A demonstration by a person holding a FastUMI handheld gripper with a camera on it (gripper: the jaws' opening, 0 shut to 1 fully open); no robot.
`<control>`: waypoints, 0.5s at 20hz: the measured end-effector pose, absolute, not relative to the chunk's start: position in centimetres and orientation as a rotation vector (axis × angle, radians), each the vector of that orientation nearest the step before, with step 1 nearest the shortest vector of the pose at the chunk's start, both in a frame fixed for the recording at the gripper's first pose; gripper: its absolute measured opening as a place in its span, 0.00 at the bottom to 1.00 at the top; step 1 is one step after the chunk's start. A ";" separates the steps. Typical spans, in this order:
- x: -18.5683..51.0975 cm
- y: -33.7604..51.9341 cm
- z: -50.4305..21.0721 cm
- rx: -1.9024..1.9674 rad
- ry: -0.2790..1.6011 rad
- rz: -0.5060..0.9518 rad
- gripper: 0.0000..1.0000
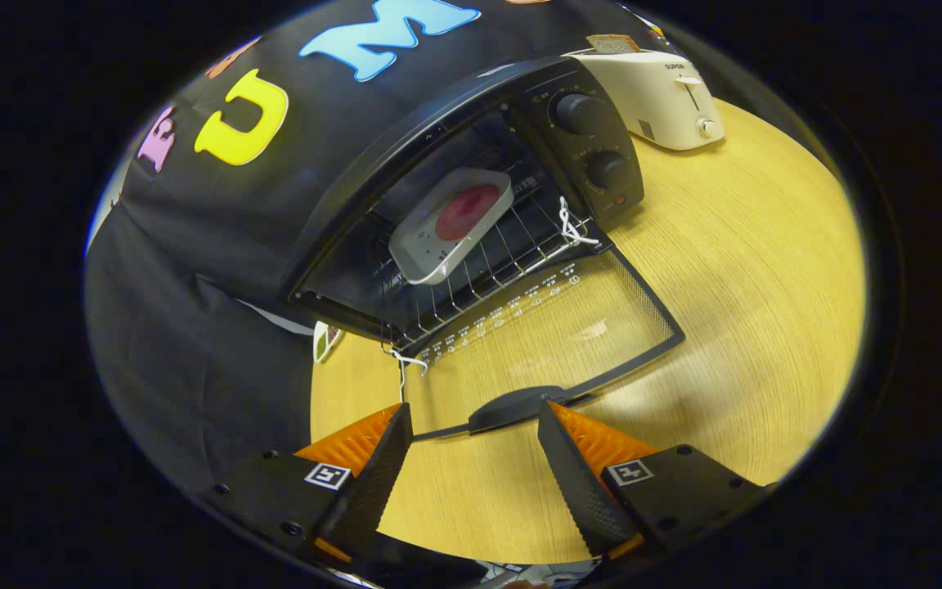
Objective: Open the toaster oven, put the food inside, and close the toaster oven door.
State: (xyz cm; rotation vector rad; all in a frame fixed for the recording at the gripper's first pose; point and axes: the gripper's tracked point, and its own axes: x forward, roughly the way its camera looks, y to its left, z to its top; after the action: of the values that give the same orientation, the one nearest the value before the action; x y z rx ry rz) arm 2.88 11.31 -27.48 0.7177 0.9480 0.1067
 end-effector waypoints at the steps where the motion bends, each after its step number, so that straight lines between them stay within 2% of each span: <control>1: 2.2 11.4 -28.0 0.684 0.969 0.099 0.98; 10: 0.0 10.7 -32.4 0.397 1.109 0.035 0.98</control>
State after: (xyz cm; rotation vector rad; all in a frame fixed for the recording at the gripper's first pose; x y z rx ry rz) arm 0.00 10.68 -32.43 0.3965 1.1088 0.0355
